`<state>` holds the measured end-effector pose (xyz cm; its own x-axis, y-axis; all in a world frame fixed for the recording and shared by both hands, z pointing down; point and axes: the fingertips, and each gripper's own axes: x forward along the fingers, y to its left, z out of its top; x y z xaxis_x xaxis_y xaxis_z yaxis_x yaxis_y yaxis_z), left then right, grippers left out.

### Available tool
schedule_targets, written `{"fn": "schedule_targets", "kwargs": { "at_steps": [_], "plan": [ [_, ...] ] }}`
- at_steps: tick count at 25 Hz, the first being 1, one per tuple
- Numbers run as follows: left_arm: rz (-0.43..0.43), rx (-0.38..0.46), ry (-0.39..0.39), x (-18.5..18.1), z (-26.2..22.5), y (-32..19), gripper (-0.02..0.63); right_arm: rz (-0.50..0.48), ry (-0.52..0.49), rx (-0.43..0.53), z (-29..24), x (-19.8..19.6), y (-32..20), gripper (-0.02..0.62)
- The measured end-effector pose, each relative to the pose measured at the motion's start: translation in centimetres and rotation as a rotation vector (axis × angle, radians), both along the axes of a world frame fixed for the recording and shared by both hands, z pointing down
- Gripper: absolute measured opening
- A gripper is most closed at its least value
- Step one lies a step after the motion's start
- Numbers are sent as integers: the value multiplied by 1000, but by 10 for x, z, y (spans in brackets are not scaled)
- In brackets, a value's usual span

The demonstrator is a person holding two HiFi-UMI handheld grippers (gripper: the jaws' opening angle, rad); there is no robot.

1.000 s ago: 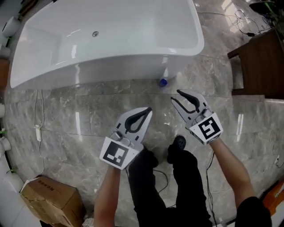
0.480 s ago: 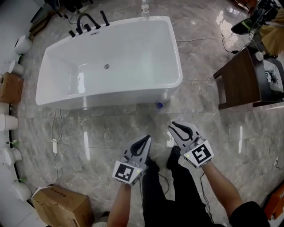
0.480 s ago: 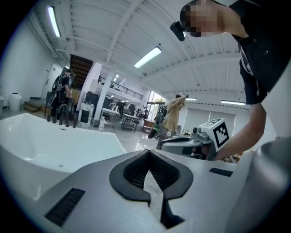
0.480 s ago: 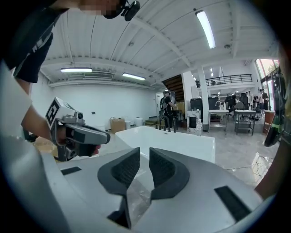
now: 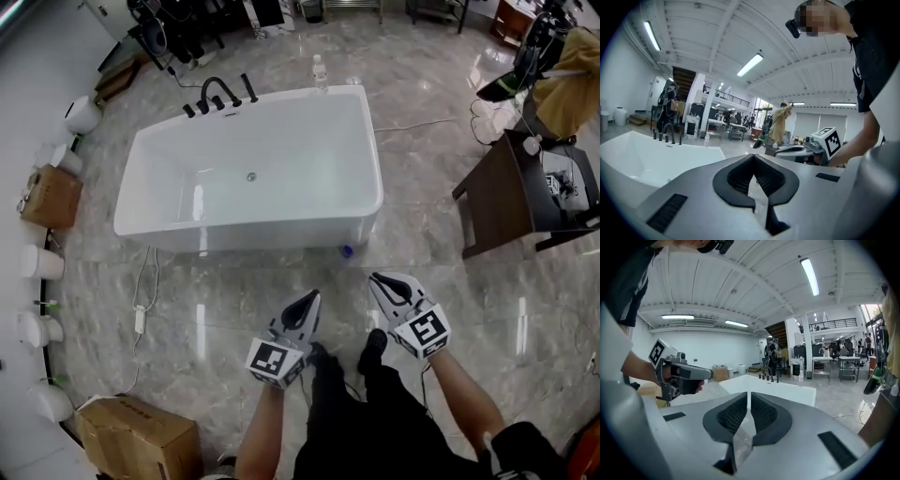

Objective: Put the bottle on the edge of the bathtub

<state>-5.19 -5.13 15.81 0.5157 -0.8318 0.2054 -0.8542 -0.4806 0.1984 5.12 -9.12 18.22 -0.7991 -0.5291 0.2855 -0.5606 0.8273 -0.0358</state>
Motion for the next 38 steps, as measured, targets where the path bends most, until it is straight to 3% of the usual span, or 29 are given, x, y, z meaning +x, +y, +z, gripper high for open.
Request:
{"fn": "schedule_targets", "kwargs": {
  "at_steps": [6, 14, 23, 28, 33, 38],
  "plan": [
    [-17, 33, 25, 19, -33, 10, 11, -5, -21, 35, -41, 16, 9, 17],
    [-76, 86, 49, 40, -65, 22, 11, -50, -83, 10, -73, 37, 28, 13],
    [-59, 137, 14, 42, -89, 39, 11, -66, -113, -5, -83, 42, 47, 12],
    [-23, 156, 4, 9, -104, 86, 11, -9, -134, 9, -95, 15, 89, 12],
    [-1, 127, -28, -50, -106, 151, 11, 55, -142, 30, -106, -28, 150, 12],
    [55, 153, 9, -100, -101, 206, 11, 111, -134, 47, -113, -67, 211, 12]
  ]
}}
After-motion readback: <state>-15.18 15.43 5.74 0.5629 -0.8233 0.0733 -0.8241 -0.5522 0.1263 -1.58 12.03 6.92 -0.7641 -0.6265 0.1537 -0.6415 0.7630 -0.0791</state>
